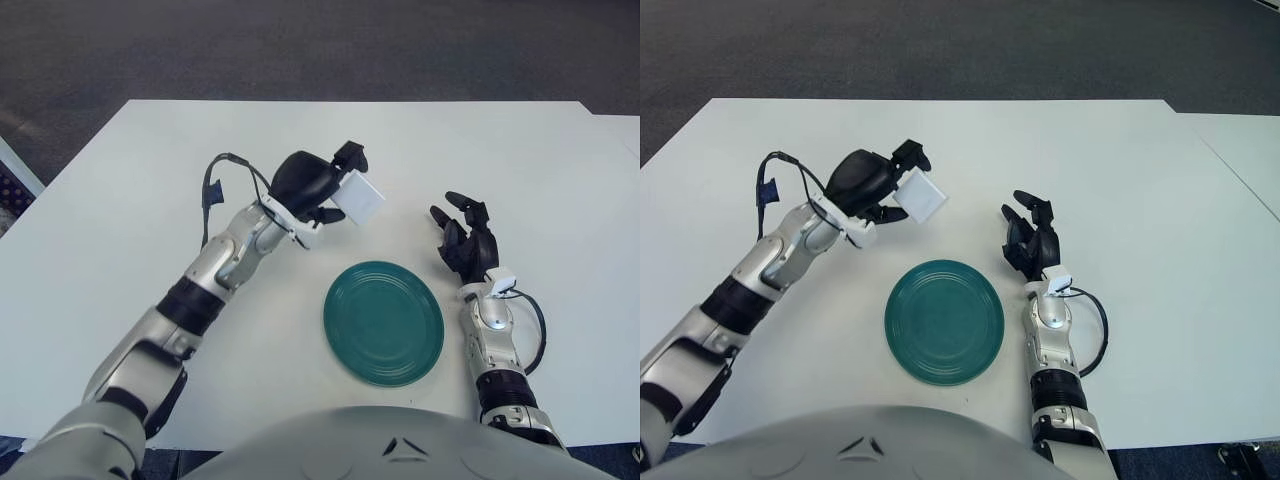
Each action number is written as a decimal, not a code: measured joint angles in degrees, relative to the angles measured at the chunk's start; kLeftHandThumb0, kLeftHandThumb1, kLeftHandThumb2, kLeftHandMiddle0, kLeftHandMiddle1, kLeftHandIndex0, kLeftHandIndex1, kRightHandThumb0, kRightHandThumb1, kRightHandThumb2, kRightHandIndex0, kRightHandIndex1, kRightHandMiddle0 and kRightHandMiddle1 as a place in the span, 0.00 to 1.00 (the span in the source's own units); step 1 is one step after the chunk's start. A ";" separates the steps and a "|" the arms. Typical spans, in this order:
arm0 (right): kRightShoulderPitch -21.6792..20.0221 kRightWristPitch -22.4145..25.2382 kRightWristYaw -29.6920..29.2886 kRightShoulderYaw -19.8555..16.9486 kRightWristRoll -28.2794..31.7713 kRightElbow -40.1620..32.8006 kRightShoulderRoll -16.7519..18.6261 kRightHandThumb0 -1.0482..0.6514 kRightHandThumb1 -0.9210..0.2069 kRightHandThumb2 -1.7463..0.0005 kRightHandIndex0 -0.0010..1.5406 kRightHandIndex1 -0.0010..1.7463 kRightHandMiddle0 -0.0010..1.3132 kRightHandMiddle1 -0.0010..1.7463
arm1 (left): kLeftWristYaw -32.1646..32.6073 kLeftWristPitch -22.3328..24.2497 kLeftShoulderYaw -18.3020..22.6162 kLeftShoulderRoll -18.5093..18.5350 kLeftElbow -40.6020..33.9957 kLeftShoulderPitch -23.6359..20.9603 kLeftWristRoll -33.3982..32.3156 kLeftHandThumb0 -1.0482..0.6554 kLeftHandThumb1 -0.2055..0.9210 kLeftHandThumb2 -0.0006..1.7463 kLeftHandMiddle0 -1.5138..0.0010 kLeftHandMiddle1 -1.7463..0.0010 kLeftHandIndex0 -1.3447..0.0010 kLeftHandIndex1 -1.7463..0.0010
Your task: Put the charger into the plate.
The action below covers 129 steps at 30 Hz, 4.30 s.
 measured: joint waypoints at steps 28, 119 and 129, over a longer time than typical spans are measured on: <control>-0.02 0.42 -1.01 -0.01 0.18 0.25 0.06 0.19 0.00 0.58 0.30 0.06 0.05 0.61 | -12.09 -8.85 -5.07 0.64 -6.43 5.20 4.43 0.34 0.51 0.71 0.18 0.00 0.58 0.00; -0.32 0.25 -4.21 1.08 -2.11 0.51 0.02 0.23 0.00 0.47 0.20 0.04 0.00 0.35 | 0.31 -20.67 -9.33 1.21 3.07 5.69 11.92 0.00 1.00 0.41 1.00 1.00 1.00 0.99; -0.30 0.83 -6.05 1.91 -3.14 0.08 -0.26 0.23 0.00 0.46 0.20 0.03 0.00 0.34 | -2.62 -20.51 -8.10 1.81 0.70 6.41 10.52 0.00 1.00 0.41 1.00 1.00 1.00 1.00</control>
